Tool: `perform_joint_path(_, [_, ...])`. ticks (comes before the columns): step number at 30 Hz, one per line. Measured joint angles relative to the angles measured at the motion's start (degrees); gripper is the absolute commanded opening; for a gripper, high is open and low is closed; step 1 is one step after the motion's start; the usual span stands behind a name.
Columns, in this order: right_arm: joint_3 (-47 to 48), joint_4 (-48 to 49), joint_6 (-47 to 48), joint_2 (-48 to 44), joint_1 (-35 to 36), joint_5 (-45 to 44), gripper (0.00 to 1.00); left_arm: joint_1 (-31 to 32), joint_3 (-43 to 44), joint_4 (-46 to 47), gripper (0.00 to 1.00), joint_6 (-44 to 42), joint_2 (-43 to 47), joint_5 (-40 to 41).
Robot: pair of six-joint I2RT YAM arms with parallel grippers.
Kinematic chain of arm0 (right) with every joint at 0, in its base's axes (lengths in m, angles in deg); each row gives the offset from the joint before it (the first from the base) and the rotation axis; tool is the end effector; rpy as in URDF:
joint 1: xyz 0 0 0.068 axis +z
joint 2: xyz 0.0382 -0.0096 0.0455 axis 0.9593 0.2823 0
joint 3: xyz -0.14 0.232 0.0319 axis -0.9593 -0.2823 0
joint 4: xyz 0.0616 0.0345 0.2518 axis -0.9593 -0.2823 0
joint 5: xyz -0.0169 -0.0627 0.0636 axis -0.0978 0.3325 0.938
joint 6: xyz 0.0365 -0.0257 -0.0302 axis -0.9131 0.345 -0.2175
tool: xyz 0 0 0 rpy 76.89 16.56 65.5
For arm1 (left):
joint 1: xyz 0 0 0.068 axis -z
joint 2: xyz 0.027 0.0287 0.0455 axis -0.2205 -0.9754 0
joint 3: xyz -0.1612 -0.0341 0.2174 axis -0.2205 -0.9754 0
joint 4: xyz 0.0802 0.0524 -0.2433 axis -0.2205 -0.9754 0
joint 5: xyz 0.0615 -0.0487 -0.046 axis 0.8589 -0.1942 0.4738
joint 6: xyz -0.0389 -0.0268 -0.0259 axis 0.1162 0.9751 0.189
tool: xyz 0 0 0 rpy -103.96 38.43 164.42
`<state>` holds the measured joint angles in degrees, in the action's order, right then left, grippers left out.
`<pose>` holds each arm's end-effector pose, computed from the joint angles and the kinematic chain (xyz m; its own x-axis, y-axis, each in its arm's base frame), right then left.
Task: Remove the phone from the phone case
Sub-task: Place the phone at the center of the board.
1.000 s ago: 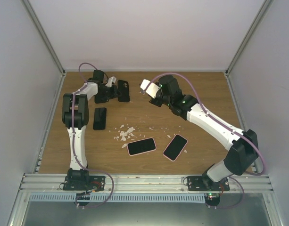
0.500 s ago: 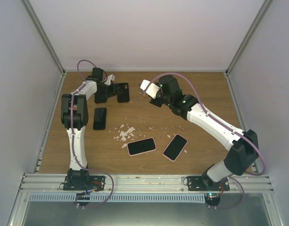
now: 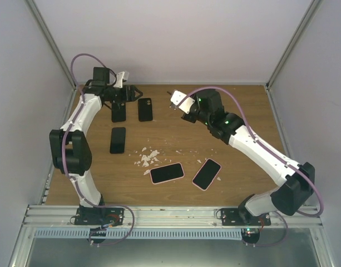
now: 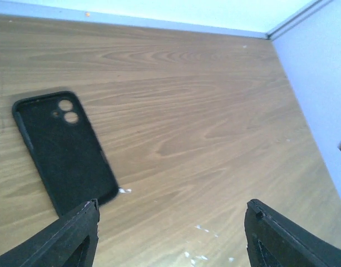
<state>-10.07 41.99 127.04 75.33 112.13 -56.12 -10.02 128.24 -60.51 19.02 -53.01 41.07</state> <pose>0.2639 0.2062 0.3680 0.1010 -0.7031 -0.7039 -0.6288 0.5032 -0.5928 0.4243 -0.0413 0.2913 -0.7886 -0.0828 -0.6093 0.3295 0.7797 -0.5325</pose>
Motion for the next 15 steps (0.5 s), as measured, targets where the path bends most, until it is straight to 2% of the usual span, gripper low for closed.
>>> perform_joint_path(8, [-1.1, 2.5, 2.0, -4.0, -2.9, -0.6, 0.01, 0.0, -7.8, 1.5, 0.73, 1.2, 14.1, -3.5])
perform_joint_path(15, [-5.3, 7.9, 2.8, -9.4, -3.5, -1.2, 0.0, 0.0, -10.3, 3.5, 0.75, 2.1, 24.2, -4.6])
